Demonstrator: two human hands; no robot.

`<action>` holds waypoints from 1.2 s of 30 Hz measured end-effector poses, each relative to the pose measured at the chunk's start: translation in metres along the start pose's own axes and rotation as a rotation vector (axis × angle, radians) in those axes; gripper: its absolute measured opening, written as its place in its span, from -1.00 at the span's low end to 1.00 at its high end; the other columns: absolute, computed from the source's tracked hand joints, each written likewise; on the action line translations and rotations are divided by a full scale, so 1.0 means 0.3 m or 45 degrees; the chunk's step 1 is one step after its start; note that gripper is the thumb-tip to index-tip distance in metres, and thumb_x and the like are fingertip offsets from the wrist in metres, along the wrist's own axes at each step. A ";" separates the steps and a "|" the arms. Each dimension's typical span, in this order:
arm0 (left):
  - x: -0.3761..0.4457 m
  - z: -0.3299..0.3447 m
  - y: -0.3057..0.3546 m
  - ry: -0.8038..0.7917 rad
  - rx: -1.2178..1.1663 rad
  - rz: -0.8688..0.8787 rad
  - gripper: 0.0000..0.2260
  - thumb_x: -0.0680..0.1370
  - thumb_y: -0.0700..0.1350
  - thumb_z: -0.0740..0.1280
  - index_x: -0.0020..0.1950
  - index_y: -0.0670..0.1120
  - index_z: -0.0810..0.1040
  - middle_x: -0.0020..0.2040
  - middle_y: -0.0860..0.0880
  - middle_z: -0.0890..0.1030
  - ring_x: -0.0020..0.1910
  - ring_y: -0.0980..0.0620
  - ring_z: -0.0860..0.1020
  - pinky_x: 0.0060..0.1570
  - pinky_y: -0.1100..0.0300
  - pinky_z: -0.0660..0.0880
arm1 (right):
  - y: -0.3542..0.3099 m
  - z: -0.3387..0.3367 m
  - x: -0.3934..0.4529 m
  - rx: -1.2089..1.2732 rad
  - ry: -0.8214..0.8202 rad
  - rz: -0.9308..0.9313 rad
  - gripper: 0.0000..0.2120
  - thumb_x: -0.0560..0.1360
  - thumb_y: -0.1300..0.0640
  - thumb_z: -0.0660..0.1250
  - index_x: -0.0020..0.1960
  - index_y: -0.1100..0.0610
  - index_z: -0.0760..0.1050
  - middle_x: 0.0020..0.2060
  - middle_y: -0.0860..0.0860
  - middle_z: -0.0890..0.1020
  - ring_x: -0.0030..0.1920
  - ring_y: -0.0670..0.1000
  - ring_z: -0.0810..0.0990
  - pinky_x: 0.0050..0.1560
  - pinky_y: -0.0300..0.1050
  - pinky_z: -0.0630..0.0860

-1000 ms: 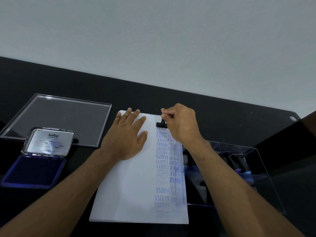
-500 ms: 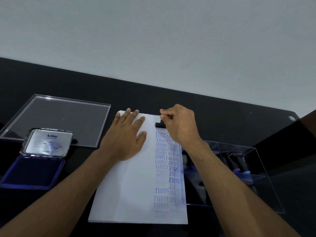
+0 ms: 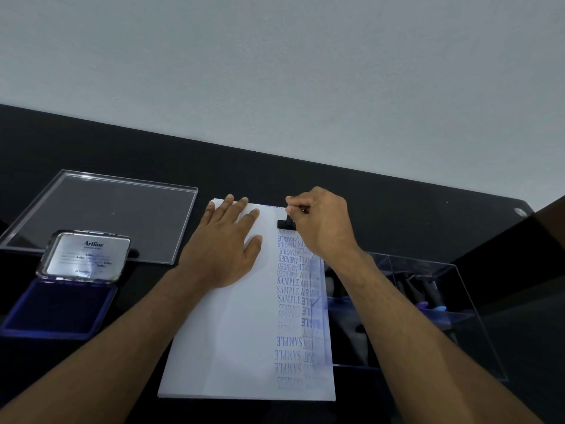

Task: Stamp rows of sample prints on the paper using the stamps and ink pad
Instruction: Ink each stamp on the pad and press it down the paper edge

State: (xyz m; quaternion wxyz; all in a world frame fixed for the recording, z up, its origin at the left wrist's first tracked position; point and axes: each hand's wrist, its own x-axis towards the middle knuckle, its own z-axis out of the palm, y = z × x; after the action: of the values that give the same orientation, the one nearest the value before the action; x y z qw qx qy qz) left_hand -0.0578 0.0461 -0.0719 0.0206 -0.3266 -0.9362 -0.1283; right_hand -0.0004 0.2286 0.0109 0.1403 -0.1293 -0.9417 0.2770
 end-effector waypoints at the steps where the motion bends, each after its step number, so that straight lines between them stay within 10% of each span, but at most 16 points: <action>1: 0.000 -0.001 0.000 0.001 -0.001 0.003 -0.27 0.54 0.32 -0.22 0.60 0.01 0.23 0.63 -0.05 0.15 0.63 -0.10 0.01 0.58 -0.13 -0.06 | 0.005 -0.005 -0.002 0.007 0.032 -0.011 -0.81 0.56 0.11 0.37 0.14 0.07 0.65 0.05 -0.05 0.64 -0.09 -0.19 0.52 -0.04 -0.48 0.40; 9: -0.004 -0.004 0.003 0.003 0.008 0.014 -0.30 0.56 0.27 -0.20 0.61 0.00 0.21 0.63 -0.05 0.14 0.63 -0.08 -0.01 0.59 -0.12 -0.07 | 0.056 -0.071 -0.034 0.552 0.488 0.318 -0.86 0.49 0.16 0.38 -0.11 -0.08 0.63 -0.27 -0.08 0.68 -0.27 -0.09 0.68 -0.15 0.00 0.66; 36: -0.003 -0.008 0.003 -0.014 0.001 0.007 -0.27 0.54 0.30 -0.22 0.61 0.00 0.22 0.63 -0.05 0.14 0.63 -0.09 0.00 0.58 -0.13 -0.04 | 0.089 -0.065 -0.059 0.692 0.393 0.417 -0.86 0.49 0.24 0.42 0.03 0.08 0.63 -0.19 -0.03 0.68 -0.28 -0.10 0.68 -0.34 -0.28 0.59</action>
State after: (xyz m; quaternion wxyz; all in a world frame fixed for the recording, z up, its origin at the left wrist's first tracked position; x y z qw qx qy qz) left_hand -0.0566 0.0456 -0.0694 0.0161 -0.3300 -0.9354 -0.1260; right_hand 0.0271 0.2541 0.0084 0.2640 -0.2767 -0.7680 0.5137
